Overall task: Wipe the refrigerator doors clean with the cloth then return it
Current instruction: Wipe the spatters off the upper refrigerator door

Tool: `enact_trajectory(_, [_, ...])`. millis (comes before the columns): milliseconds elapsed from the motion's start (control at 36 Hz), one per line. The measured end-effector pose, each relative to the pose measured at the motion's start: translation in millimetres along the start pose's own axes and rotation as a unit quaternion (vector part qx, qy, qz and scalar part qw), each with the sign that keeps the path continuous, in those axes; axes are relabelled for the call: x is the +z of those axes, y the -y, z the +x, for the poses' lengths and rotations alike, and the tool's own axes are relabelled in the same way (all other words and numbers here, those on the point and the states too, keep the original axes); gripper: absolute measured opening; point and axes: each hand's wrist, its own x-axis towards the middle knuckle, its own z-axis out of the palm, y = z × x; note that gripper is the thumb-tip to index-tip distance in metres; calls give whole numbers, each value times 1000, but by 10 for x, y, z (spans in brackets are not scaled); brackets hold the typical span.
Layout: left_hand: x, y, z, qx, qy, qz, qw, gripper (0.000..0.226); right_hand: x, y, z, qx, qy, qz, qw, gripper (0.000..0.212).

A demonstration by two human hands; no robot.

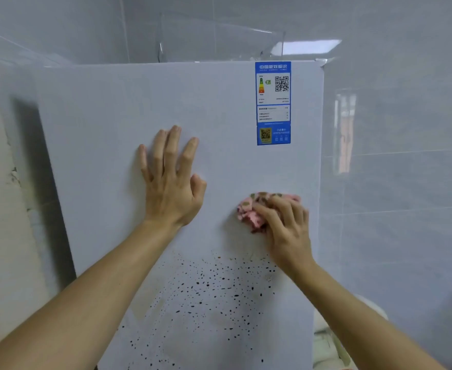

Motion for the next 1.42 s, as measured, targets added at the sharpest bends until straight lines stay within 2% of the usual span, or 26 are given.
enact_trajectory(56, [8,-22,-17,-1,-2,6,1000,69,-15,-15,-409,-36,36,-5,999,51])
enact_trajectory(111, [8,-39,-20,-2,-4,10,1000,69,-62,-80,-573,-70,67,-10,995,49])
enact_trajectory(222, [12,-64,-3,-3,-2,6,1000,70,-207,-272,-360,-142,130,-14,981,41])
enact_trajectory(278, [19,-68,-13,2,-2,2,1000,69,-274,-367,-125,-115,108,-7,987,41])
enact_trajectory(361, [20,-71,-35,22,6,2,1000,66,-353,-466,390,1,40,-7,999,37])
enact_trajectory(417, [26,-81,-33,26,13,1,1000,67,-385,-510,742,39,17,-5,999,32])
enact_trajectory(556, [59,-126,-28,13,8,0,1000,67,-332,-475,1028,116,-21,8,993,40])
enact_trajectory(694, [105,-128,-43,9,-8,5,1000,68,-158,-364,225,89,-19,-11,996,32])
enact_trajectory(806, [117,-142,-61,8,-15,8,1000,69,-148,-293,-678,16,62,-2,998,35])
enact_trajectory(861, [122,-152,-57,3,-14,5,1000,70,-177,-341,-826,-15,96,0,995,39])
enact_trajectory(972, [132,-156,-51,4,-13,3,1000,70,-291,-482,-497,-73,117,7,990,34])
enact_trajectory(1056, [128,-138,-51,4,-14,2,1000,69,-328,-524,48,-31,66,5,997,35])
enact_trajectory(1167, [104,-133,-51,4,-10,-8,1000,68,-346,-480,945,30,-12,13,999,62])
enact_trajectory(1222, [93,-139,-43,3,-7,-14,1000,68,-324,-444,1221,69,-43,-3,997,62])
enact_trajectory(1333, [87,-145,-43,4,-7,-18,1000,68,-233,-280,1155,117,-54,-31,991,49])
enact_trajectory(1417, [89,-158,-41,2,-11,-20,1000,68,-150,-108,694,61,-21,-34,997,43])
